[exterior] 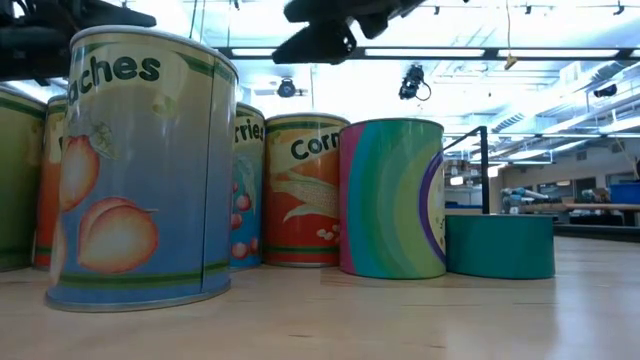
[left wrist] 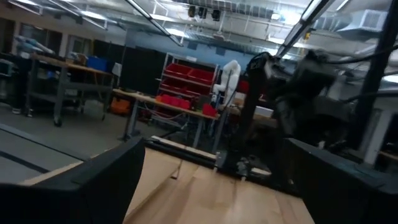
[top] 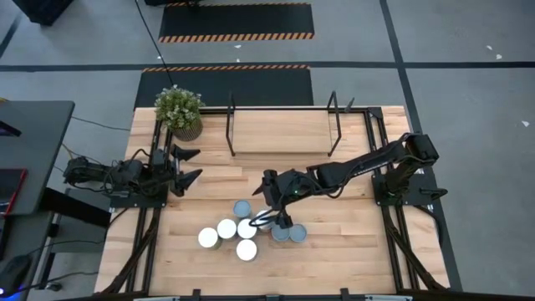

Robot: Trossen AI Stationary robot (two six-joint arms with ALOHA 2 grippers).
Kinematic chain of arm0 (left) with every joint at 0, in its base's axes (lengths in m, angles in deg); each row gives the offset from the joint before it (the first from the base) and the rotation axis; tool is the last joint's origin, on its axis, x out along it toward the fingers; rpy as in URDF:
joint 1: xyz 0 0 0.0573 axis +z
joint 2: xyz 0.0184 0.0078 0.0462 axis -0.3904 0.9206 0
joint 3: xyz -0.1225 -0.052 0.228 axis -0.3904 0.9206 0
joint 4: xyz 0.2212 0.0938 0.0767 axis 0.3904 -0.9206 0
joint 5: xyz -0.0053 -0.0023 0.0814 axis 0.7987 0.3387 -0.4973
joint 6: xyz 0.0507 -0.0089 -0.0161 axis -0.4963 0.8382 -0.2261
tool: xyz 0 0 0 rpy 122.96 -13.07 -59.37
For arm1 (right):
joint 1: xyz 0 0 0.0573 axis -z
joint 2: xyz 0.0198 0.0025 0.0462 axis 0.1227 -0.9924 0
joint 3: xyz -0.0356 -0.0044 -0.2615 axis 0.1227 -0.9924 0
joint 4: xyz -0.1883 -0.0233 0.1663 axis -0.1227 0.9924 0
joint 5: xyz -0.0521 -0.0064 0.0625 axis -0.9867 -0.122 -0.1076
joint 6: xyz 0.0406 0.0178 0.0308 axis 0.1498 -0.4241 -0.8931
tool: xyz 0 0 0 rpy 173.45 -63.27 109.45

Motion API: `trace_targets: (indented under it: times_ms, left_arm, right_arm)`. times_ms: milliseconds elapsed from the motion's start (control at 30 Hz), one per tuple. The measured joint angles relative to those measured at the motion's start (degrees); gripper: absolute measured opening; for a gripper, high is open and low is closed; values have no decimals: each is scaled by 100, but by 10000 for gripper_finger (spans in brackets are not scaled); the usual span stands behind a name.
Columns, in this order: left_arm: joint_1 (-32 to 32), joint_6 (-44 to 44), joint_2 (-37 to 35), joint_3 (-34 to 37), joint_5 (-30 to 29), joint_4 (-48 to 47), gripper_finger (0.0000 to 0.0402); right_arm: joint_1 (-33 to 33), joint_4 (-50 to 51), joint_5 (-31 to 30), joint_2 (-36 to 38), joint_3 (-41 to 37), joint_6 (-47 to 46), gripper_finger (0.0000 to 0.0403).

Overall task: Pick and place cans onto a shelf
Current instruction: Put the canned oranges on the shelf

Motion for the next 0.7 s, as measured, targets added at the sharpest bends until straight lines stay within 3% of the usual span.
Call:
trace_targets:
  times_ms: [333, 533, 700]
  left_arm:
    - [0, -79, 11, 0, -217, -66, 387]
    - [-2, -206, 76, -2, -270, 102, 387]
    - [-2, -369, 73, -2, -329, 253, 387]
  right_arm:
    - [-174, 413, 12, -309, 165, -212, 400]
    - [-456, 1971, -923, -290, 595, -387, 400]
    - [-763, 2770, -1176, -280, 837, -552, 400]
